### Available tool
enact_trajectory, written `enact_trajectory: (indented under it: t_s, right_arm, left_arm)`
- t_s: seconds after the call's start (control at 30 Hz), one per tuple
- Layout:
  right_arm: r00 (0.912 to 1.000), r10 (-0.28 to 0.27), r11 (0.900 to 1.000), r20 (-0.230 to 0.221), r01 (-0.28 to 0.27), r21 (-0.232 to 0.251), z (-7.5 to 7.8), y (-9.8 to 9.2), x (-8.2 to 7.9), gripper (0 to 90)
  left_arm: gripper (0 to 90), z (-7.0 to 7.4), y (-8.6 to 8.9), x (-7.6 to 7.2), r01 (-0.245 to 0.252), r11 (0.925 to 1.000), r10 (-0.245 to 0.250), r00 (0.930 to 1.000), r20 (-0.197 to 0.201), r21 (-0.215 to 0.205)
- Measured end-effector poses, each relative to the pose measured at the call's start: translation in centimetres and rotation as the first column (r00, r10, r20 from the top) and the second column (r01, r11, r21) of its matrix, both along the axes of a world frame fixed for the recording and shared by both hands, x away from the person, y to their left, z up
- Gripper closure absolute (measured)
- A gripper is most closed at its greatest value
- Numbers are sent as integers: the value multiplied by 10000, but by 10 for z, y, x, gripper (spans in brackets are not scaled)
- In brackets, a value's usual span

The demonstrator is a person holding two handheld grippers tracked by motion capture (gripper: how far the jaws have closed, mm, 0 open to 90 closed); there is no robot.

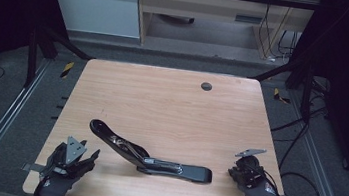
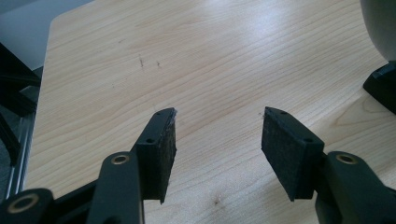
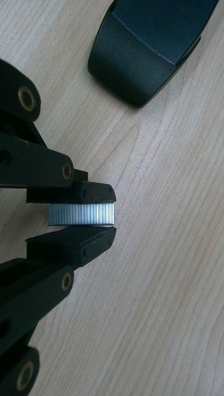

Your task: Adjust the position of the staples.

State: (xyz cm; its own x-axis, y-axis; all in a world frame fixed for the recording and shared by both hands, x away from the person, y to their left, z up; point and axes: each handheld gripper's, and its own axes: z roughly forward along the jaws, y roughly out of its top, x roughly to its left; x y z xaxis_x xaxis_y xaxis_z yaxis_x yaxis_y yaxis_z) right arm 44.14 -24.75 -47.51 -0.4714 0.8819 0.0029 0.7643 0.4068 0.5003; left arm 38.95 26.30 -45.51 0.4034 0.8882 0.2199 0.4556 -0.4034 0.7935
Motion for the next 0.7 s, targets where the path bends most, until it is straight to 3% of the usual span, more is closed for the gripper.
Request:
enact_trajectory:
  t_s: [0.37,0.43,0.7]
  right_arm:
    - [9993,366,9990,122,-368,236,6,3,-1,778]
    - [9967,716,9969,391,-728,308,11,3,-3,778]
    - [9899,1097,9925,893,-1139,445,23,-3,-6,778]
  left_arm:
    - [447,0,0,0,-19,10000,19,10000,-21,-17]
    - [447,0,1,0,-17,10000,17,10000,-20,-35]
    - [447,0,0,1,9,10000,-9,10000,-34,-2]
